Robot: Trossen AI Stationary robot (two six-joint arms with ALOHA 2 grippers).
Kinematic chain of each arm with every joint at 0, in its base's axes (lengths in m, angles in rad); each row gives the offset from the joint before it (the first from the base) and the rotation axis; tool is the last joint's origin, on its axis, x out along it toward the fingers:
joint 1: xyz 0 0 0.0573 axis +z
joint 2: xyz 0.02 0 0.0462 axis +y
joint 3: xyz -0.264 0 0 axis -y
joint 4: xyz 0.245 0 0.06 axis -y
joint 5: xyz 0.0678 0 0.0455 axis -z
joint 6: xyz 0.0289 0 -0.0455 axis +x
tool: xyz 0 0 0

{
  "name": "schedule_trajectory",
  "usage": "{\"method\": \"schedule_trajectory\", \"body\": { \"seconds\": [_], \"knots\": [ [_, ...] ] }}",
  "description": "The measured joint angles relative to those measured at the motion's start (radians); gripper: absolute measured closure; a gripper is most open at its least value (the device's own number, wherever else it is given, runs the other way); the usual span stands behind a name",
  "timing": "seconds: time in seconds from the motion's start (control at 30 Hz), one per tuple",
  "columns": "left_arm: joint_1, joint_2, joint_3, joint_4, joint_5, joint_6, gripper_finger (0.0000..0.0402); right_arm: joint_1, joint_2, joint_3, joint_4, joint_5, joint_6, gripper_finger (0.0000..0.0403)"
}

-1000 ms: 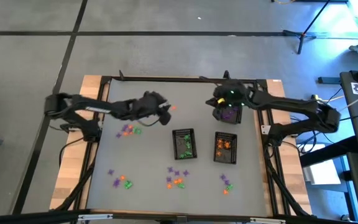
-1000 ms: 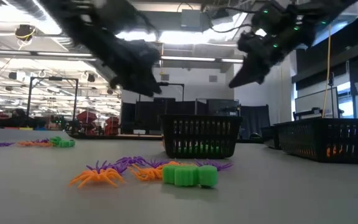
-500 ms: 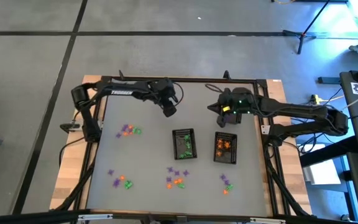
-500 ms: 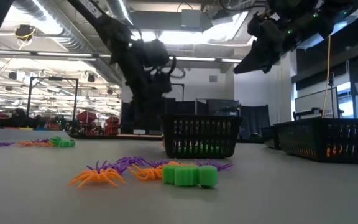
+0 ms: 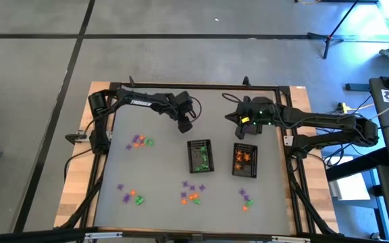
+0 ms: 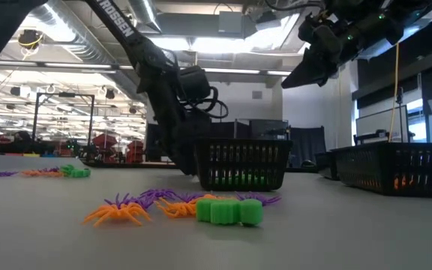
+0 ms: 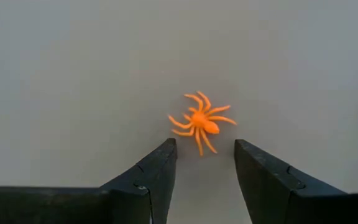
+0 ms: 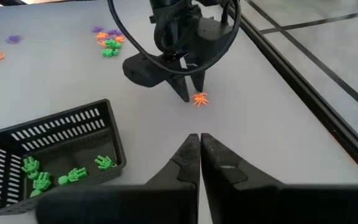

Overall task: Sort Halloween decoration
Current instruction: Put the orange spider toy into the bottom right bin

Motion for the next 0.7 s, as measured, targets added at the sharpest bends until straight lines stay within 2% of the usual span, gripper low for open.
{"method": "schedule_trajectory", "body": {
  "seconds": [0.1,0.2,0.47,0.7],
  "knots": [
    [-0.005,0.012,0.002,0.003,-0.034,0.003,0.0251,0.000,0.000,-0.011,0.014,0.000,0.000,0.0388],
    [-0.006,0.014,0.002,0.009,-0.057,0.002,0.0274,0.000,0.001,-0.020,0.016,0.001,0.000,0.0388],
    [-0.008,0.018,0.000,0.047,-0.075,0.003,0.0391,-0.001,0.001,-0.021,0.016,0.001,0.001,0.0388],
    [-0.021,-0.002,-0.003,0.052,-0.082,0.024,0.0401,-0.001,0.001,-0.021,0.016,0.001,0.002,0.0388]
  ]
}}
